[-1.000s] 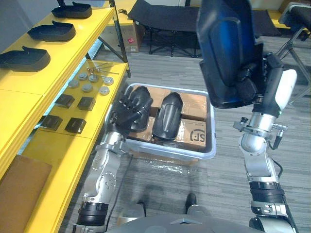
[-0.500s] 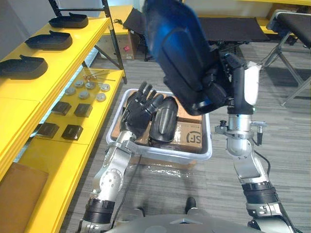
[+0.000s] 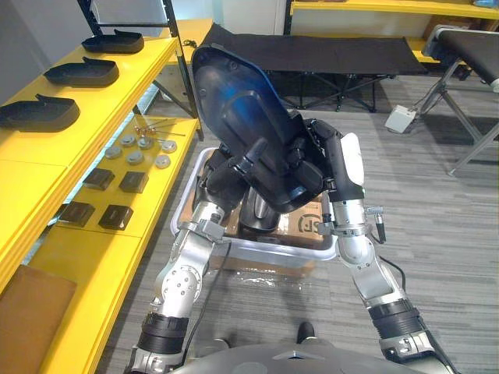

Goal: Walk over and take three plastic housings, then place them on the shelf

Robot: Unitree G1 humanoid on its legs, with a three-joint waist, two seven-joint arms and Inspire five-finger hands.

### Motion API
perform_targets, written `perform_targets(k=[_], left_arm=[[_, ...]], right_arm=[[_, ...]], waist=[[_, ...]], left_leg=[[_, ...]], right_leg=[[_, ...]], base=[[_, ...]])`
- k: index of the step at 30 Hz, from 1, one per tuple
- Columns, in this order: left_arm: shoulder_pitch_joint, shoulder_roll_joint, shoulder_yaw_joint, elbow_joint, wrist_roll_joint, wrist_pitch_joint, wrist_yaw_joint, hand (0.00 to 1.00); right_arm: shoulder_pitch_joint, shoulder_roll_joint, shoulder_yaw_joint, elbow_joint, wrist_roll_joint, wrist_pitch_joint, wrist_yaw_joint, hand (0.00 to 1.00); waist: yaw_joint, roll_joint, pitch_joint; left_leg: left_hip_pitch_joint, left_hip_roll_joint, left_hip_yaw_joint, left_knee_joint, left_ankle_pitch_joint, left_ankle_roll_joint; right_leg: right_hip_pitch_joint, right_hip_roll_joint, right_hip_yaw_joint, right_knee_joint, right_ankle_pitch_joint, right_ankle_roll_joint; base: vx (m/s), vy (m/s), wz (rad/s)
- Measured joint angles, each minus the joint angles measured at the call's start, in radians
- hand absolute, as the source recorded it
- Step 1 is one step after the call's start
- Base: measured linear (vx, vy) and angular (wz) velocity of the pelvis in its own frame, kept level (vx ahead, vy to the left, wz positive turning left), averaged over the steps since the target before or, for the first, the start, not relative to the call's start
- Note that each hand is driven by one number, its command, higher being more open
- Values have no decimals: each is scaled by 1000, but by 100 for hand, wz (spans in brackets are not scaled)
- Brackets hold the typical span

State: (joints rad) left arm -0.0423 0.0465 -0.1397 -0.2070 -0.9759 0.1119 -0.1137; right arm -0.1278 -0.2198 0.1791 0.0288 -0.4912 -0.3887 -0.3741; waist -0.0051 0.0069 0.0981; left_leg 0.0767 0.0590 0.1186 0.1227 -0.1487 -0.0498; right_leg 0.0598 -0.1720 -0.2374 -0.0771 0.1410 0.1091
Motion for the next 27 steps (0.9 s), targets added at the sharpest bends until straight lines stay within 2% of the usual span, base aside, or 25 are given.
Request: perform_targets(k=[1,2,7,13,16,27], left_arm=[[0,0,0,0,2,0,0,100],[0,0,0,0,11,2,0,0],[0,2,0,0,119,43,0,0],[0,10,3,3,173,64,14,0],[1,11,21,14,197,60,34,0],[5,36,10,21,185,11,28,0]], right_arm=[[1,1,3,2,7,0,0,0],[2,4,10,2,8,0,0,0],[23,20,22,2,16,0,1,0],[36,18,36,2,46,-11,3,0],[36,21,69,-2,48,-39,-5,0],[35,26,84,-17,48,-34,-9,0]], waist=[[0,-1,-3],[0,-2,-6],[3,-11,-11],[-1,-19,-19],[-5,-18,-20],[-3,-17,-25]], left_leg=[[0,0,0,0,0,0],[1,0,0,0,0,0],[0,-1,1,1,0,0],[1,-1,12,3,0,0],[0,0,14,5,-1,0],[-5,-1,14,14,-4,0]], right_leg=[[0,0,0,0,0,0],[0,0,0,0,0,0],[0,0,0,0,3,-4],[-9,0,15,0,5,-5],[-12,2,21,0,7,-7],[-14,1,23,0,8,-7]], base=[[0,0,0],[0,0,0],[0,0,0],[0,0,-7],[-7,-2,-5],[-19,-1,0]])
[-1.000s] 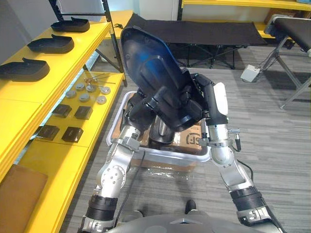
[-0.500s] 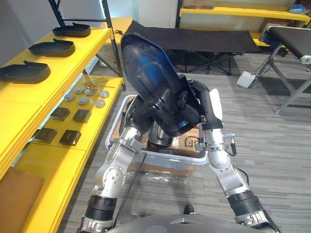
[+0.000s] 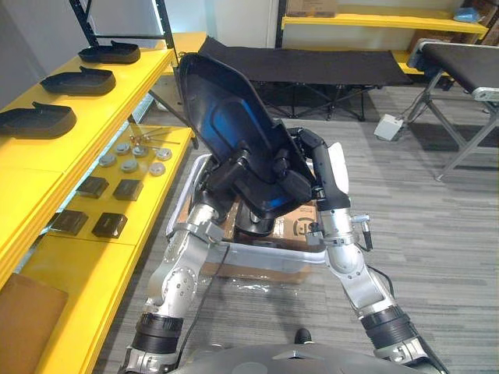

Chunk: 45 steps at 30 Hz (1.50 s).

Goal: Walk over and take three plastic housings, then place them on the shelf

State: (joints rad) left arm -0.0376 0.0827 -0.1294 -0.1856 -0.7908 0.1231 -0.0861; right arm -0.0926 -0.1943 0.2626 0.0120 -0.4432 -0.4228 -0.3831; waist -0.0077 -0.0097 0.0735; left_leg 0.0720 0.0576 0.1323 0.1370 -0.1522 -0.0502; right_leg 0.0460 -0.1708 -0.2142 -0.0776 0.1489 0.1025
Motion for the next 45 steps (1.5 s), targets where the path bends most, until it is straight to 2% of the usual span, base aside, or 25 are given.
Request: perform_targets(k=[2,3,12,15,18,19,22,23,24,27,32,34,36,39,41,45], left_arm=[[2,1,0,1,-34,-9,-8,0],[4,1,0,1,-41,-18,-17,0],[15,0,-11,1,-59,-91,-15,0],[21,-11,-21,-6,35,-136,12,0],[57,-21,-24,-49,234,-171,77,0],[58,-24,-23,-52,251,-174,82,0],[63,-30,-4,-64,370,-239,144,0],[70,-33,11,-77,396,-256,163,0],[84,-41,37,-105,436,-290,193,0],[91,-52,90,-157,510,-352,241,0],[98,-69,130,-199,630,-410,306,0],[127,-71,137,-199,674,-411,335,0],[171,-75,138,-198,684,-411,347,0],[220,-84,137,-195,683,-411,346,0],[241,-84,139,-195,678,-411,337,0],[280,-85,141,-195,613,-411,310,0]], right_arm=[[0,0,2,-15,-3,0,0,0],[0,0,2,-25,-5,0,-1,100],[-1,5,24,-66,-12,-7,-7,100],[-1,5,22,-90,21,-3,17,100],[5,12,16,-165,64,5,53,100],[8,12,12,-172,70,5,55,100],[50,27,-38,-233,197,4,119,100],[65,37,-58,-247,285,6,177,100],[94,53,-90,-268,407,15,250,100],[149,69,-153,-274,551,53,354,100],[262,95,-233,-284,677,120,460,100],[303,111,-249,-285,702,148,505,100],[348,129,-259,-285,704,165,525,100],[412,139,-272,-285,702,195,529,100],[446,160,-300,-277,682,253,504,100],[479,165,-311,-243,646,285,457,100]], waist=[[-1,1,0],[-2,1,-1],[0,2,-2],[1,2,-2],[-2,2,-2],[-2,2,-2],[1,2,-2],[-3,2,-2],[-10,2,-2],[-19,2,-2],[-27,2,-2],[-38,2,-2],[-51,2,-2],[-52,0,-1],[-52,-3,0],[-51,-4,1]], left_leg=[[-1,0,0,0,0,0],[-1,0,1,0,0,0],[-1,-3,0,0,0,0],[0,-3,-1,0,0,0],[0,-1,0,-1,0,0],[0,-1,0,-1,0,0],[2,0,1,-2,0,0],[3,1,2,-2,0,0],[4,1,6,-2,-2,-1],[6,4,26,-1,-7,-2],[8,7,54,-3,-13,-3],[8,8,61,-4,-16,-4],[13,11,69,-7,-18,-4],[26,13,87,-19,-19,-4],[28,13,95,-20,-20,-4],[32,14,98,-24,-20,-4]], right_leg=[[-1,0,0,0,0,0],[-1,0,0,0,0,0],[-1,-1,0,0,0,1],[0,0,0,0,1,1],[0,0,0,0,1,1],[0,0,0,0,1,1],[1,0,1,0,1,1],[1,0,2,0,1,1],[0,1,5,0,0,1],[-6,3,23,0,0,1],[-21,9,52,0,1,2],[-28,11,63,0,2,2],[-28,14,71,0,2,2],[-28,17,84,0,2,2],[-28,17,86,0,2,2],[-27,17,87,0,2,2]], base=[[0,0,0],[0,0,0],[-3,0,0],[0,0,0],[0,0,0],[0,0,0],[0,0,0],[0,0,-5],[0,0,-6],[-4,1,-15],[-10,-2,-16],[-4,-5,-18],[5,-5,-13],[-9,-4,-16],[-15,-5,-1],[-35,-15,-3]])
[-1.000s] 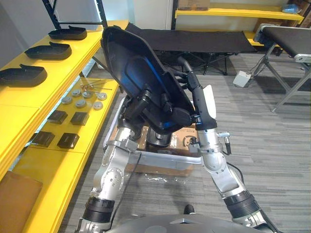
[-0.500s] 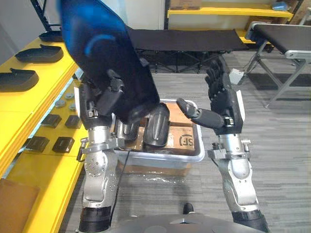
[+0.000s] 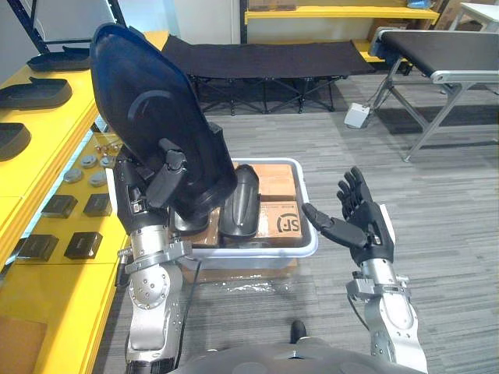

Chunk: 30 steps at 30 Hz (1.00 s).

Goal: Walk over and take three plastic housings, then place them on the shelf

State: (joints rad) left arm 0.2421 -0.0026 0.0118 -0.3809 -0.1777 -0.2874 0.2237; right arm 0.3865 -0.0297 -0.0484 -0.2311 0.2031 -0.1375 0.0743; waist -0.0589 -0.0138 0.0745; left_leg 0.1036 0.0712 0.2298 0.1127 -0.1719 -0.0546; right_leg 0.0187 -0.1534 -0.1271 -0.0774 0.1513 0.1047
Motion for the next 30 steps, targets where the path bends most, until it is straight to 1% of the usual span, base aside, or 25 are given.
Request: perform_targets(k=[6,8,10,12,14,17,19,20,22,23,25,27,28,29,30], left_arm=[[56,-1,11,3,-30,0,-14,0],[64,-1,20,3,-33,0,-14,0],[72,-2,40,3,-30,2,-9,0],[74,-5,68,3,-14,5,-6,0],[83,-24,110,2,-13,8,-6,0],[108,-38,166,-5,-16,10,-7,0],[136,-38,199,-12,-22,11,-12,0],[166,-39,222,-24,-49,12,-17,0],[196,-41,242,-43,-61,17,-23,0],[221,-41,245,-57,-62,20,-32,0],[245,-44,241,-63,-88,21,-71,0],[253,-69,233,-63,-173,20,-138,0],[252,-74,228,-63,-179,21,-159,0],[251,-73,224,-63,-180,20,-186,0],[243,-72,212,-63,-181,22,-225,0]], right_arm=[[-12,0,17,13,-34,7,-30,100],[-29,0,28,38,-33,7,-42,100],[-62,-1,44,79,-29,7,-61,100],[-99,-1,60,111,-29,7,-78,100],[-141,-1,87,146,-29,7,-106,100],[-194,0,121,157,-35,7,-144,100],[-221,0,135,157,-36,7,-152,100],[-241,0,139,157,-36,7,-153,100],[-252,1,139,156,-36,7,-152,100],[-252,-1,136,157,-36,9,-152,100],[-252,-4,131,157,-34,15,-152,100],[-251,-4,128,157,-33,15,-152,100],[-251,-4,126,157,-32,15,-152,100],[-247,-2,121,156,-32,13,-152,100],[-240,-4,104,156,-32,1,-153,100]], waist=[[11,-6,3],[22,-10,6],[32,-14,7],[48,-16,8],[80,-17,9],[115,-21,11],[131,-23,12],[145,-24,13],[149,-32,15],[159,-34,17],[162,-32,22],[161,-25,28],[157,-24,33],[140,-24,36],[124,-21,39]], left_leg=[[7,-4,-12,-11,3,0],[4,-6,-29,-12,6,1],[-11,-13,-67,-10,15,5],[-31,-25,-108,-12,30,9],[-48,-35,-166,-14,46,13],[-63,-45,-221,-14,54,15],[-71,-52,-238,-14,58,17],[-79,-54,-249,-11,59,15],[-82,-58,-264,-11,59,9],[-81,-57,-271,-9,59,7],[-81,-56,-288,-6,60,4],[-93,-60,-304,-1,62,1],[-100,-58,-304,2,57,7],[-116,-37,-257,8,56,10],[-131,-10,-194,12,76,0]], right_leg=[[5,-2,-5,0,-1,0],[11,-5,-22,0,-2,0],[20,-16,-63,-1,-4,1],[21,-28,-104,-1,-5,2],[37,-39,-165,-1,-5,2],[59,-49,-225,-1,-8,5],[65,-55,-239,-1,-10,8],[70,-56,-252,-1,-12,7],[78,-59,-260,-1,-24,11],[84,-57,-267,0,-27,11],[96,-55,-285,2,-35,9],[99,-54,-310,16,-48,7],[103,-57,-328,23,-54,6],[110,-60,-361,27,-61,8],[115,-65,-400,37,-67,11]], base=[[-26,-12,1],[-24,-14,25],[-25,-13,55],[-21,-11,65],[-14,-7,72],[-27,-6,63],[-37,15,40],[-46,20,37],[-26,5,27],[-18,-11,23],[-18,-10,25],[-20,5,34],[-10,-1,60],[-13,-21,91],[-8,-15,86]])
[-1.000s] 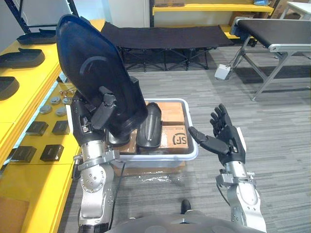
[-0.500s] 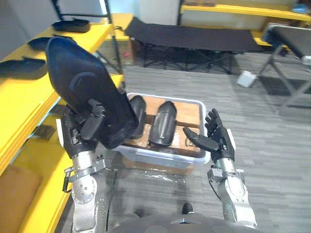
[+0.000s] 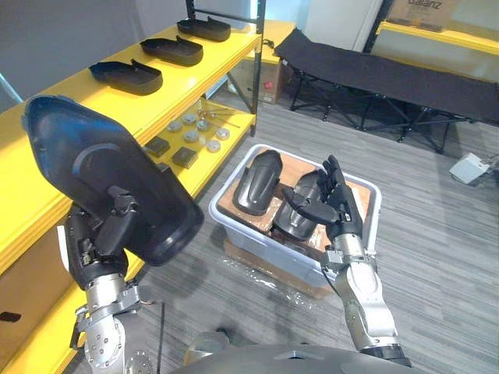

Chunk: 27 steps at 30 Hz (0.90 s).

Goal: Walk over and take three plastic housings, then place them on the shelf

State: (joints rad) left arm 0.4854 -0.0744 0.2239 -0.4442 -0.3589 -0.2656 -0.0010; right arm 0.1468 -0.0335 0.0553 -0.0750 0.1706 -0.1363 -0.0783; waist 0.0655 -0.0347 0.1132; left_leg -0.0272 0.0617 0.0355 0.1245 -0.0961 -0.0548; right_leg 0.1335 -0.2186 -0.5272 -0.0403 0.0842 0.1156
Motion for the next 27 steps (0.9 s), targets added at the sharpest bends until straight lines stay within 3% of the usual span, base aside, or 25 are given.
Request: perform_targets(k=[4,6,8,10,13,19,20,21,24,27], left_arm=[[-10,11,-31,0,-2,1,-75,0],[-26,42,-58,2,-2,3,-101,0],[-49,66,-72,3,-1,4,-128,0],[-84,99,-90,7,-2,4,-142,0],[-87,108,-97,7,-1,9,-137,0],[-78,106,-155,19,-1,9,-136,0],[-81,106,-156,30,-1,9,-139,0],[-81,104,-157,50,-1,9,-137,0],[-79,101,-156,73,0,9,-128,0],[-80,101,-141,71,0,8,-117,0]], right_arm=[[5,-1,-43,0,0,-28,4,100],[43,-1,-56,-13,13,-69,26,100],[72,0,-67,-22,17,-80,38,100],[109,1,-70,-28,24,-94,57,100],[111,3,-73,-29,32,-97,102,100],[128,0,-77,-74,32,-125,142,100],[129,-1,-77,-87,32,-140,147,100],[132,-3,-77,-91,32,-154,156,100],[139,-10,-88,-91,34,-177,160,100],[136,-5,-83,-91,42,-193,160,100]], waist=[[6,8,11],[-22,16,15],[-26,22,19],[-39,24,20],[-40,23,21],[-44,44,36],[-43,43,44],[-45,57,51],[-49,62,54],[-39,63,53]], left_leg=[[1,-29,-40,-26,36,2],[4,-51,-120,-58,48,9],[6,-51,-157,-79,61,14],[5,-54,-203,-103,92,12],[-4,-63,-187,-93,122,-1],[-7,-51,-148,-80,131,-18],[-13,-53,-147,-85,135,-27],[-12,-36,-126,-91,128,-27],[-14,2,-27,-104,148,-24],[-18,-10,-8,-112,173,-22]], right_leg=[[5,-29,-5,39,-26,6],[1,-46,126,117,-71,-11],[-28,-47,241,194,-97,-22],[-41,-47,300,260,-132,-22],[-40,-58,289,258,-162,1],[32,-38,258,169,-193,13],[38,-41,258,163,-213,42],[43,-32,248,165,-221,36],[47,-30,213,167,-229,37],[53,-44,200,169,-239,42]], base=[[31,62,55],[58,99,93],[51,93,82],[46,1,74],[53,-55,19],[-64,-55,12],[-179,-65,16],[-186,-69,21],[-140,-41,36],[-11,24,23]])
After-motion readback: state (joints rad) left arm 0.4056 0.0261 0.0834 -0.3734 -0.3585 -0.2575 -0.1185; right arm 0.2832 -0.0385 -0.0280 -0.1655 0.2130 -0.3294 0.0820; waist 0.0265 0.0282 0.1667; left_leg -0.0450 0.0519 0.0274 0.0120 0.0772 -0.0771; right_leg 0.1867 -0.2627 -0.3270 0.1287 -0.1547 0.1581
